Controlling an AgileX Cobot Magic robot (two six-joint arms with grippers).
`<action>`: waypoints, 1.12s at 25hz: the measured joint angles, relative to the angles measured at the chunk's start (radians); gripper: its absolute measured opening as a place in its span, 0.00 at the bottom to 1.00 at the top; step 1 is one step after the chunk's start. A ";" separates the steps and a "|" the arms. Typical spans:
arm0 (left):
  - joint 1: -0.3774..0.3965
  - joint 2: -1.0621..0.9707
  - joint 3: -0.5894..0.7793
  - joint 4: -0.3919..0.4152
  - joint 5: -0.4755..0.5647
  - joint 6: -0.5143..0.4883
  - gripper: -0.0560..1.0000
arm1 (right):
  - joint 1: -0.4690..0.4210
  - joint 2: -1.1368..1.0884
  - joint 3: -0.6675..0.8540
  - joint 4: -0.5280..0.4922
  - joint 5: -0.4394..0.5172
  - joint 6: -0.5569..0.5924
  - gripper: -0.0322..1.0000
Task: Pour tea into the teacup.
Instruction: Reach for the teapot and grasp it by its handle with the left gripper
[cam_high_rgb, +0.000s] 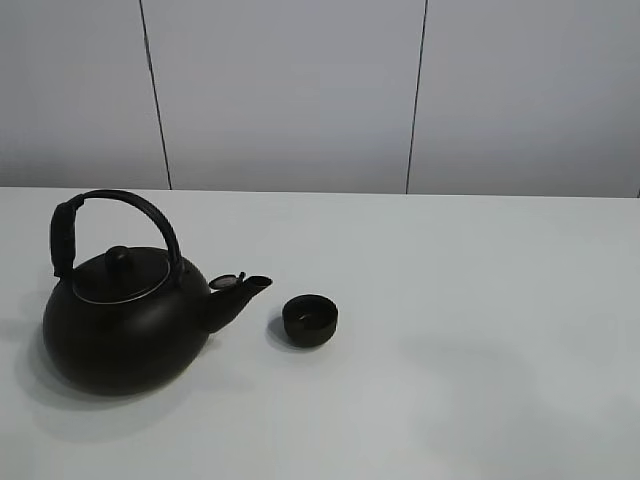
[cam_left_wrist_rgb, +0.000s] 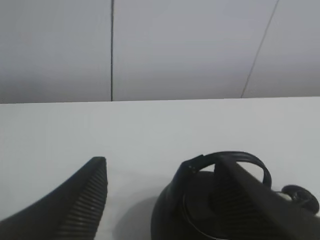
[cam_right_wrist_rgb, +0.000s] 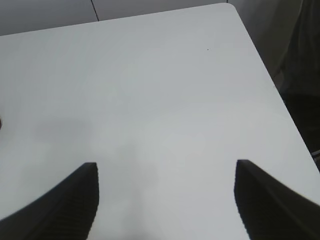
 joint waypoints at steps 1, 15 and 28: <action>0.000 0.038 0.001 0.040 -0.044 -0.008 0.48 | 0.000 0.000 0.000 0.000 0.000 0.000 0.53; 0.000 0.681 -0.004 0.112 -0.631 0.175 0.48 | 0.000 0.000 0.000 0.000 0.000 0.000 0.53; 0.000 0.894 -0.095 0.039 -0.738 0.259 0.48 | 0.000 0.000 0.000 0.001 0.000 0.000 0.53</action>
